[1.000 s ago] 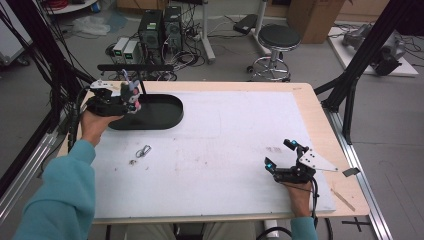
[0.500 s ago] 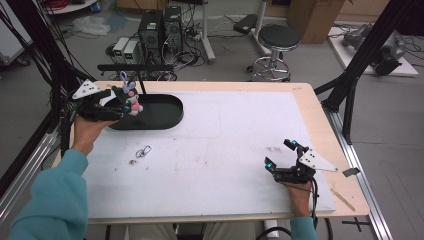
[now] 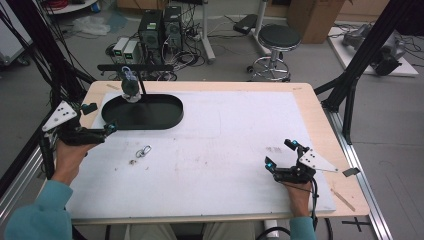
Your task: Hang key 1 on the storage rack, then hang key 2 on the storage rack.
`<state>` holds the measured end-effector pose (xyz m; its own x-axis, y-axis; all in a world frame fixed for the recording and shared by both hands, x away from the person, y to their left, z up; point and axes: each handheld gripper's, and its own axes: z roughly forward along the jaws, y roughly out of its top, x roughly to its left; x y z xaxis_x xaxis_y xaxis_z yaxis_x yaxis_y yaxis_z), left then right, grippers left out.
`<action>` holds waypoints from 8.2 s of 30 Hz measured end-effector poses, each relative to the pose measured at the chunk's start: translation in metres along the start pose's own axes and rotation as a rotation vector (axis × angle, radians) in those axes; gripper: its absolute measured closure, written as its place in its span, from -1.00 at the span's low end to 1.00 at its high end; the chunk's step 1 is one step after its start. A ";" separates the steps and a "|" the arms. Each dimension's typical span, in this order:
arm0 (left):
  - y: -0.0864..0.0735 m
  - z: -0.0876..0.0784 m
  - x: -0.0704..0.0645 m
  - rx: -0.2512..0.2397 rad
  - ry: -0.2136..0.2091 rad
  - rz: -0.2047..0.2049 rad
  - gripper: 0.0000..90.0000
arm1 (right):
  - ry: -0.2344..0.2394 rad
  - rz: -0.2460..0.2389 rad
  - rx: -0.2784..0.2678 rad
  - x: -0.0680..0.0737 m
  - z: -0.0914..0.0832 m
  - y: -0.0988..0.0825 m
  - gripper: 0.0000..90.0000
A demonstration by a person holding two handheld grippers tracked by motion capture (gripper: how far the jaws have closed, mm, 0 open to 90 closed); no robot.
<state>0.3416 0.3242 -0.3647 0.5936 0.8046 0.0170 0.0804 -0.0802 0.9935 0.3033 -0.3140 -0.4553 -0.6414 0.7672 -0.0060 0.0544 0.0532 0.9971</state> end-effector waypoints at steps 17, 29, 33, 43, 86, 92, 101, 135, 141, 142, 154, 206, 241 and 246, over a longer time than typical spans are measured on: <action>-0.027 -0.020 -0.022 -0.039 -0.007 0.027 -0.96 | -0.001 -0.003 -0.003 0.001 0.000 0.000 -0.99; -0.028 -0.021 -0.024 -0.037 -0.004 0.030 -0.96 | -0.002 -0.011 -0.002 0.001 0.000 0.000 -0.99; -0.027 -0.021 -0.026 -0.029 -0.002 0.038 -0.96 | -0.002 -0.011 -0.003 0.001 0.000 0.000 -0.99; -0.029 -0.018 -0.030 0.079 -0.019 0.058 -0.96 | -0.001 -0.005 -0.003 0.001 0.000 0.000 -0.99; -0.051 0.038 -0.047 0.551 -0.239 0.084 -0.34 | -0.002 -0.003 -0.011 0.000 -0.001 0.000 -0.99; -0.056 0.043 -0.048 0.612 -0.250 0.082 -0.08 | -0.001 -0.003 -0.013 0.000 -0.001 0.000 -0.99; -0.058 0.045 -0.047 0.644 -0.232 0.065 0.35 | 0.003 0.000 -0.012 0.000 -0.001 0.000 -0.99; -0.060 0.049 -0.044 0.652 -0.227 0.058 0.94 | 0.002 0.001 -0.013 0.000 -0.001 0.000 -0.99; -0.059 0.047 -0.044 0.636 -0.223 0.059 0.96 | 0.002 0.000 -0.011 0.000 -0.001 0.000 -0.99; -0.058 0.047 -0.043 0.629 -0.218 0.061 0.96 | 0.002 0.002 -0.011 0.001 -0.001 0.000 -0.99; -0.044 0.038 -0.038 0.520 -0.197 0.044 0.96 | 0.001 -0.001 -0.010 0.001 -0.001 0.000 -0.99; 0.114 0.124 0.023 0.393 -0.123 0.118 0.96 | -0.001 -0.001 -0.022 0.000 -0.002 -0.001 -0.99; 0.125 0.164 0.051 0.554 -0.196 0.148 0.96 | -0.005 0.002 -0.017 0.000 -0.002 -0.001 -0.99; 0.123 0.166 0.053 0.572 -0.188 0.157 0.96 | -0.007 -0.001 -0.020 0.000 -0.002 -0.001 -0.99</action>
<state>0.5158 0.2597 -0.2603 0.7600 0.6441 0.0861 0.3661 -0.5339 0.7622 0.3020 -0.3151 -0.4558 -0.6363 0.7714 -0.0077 0.0380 0.0413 0.9984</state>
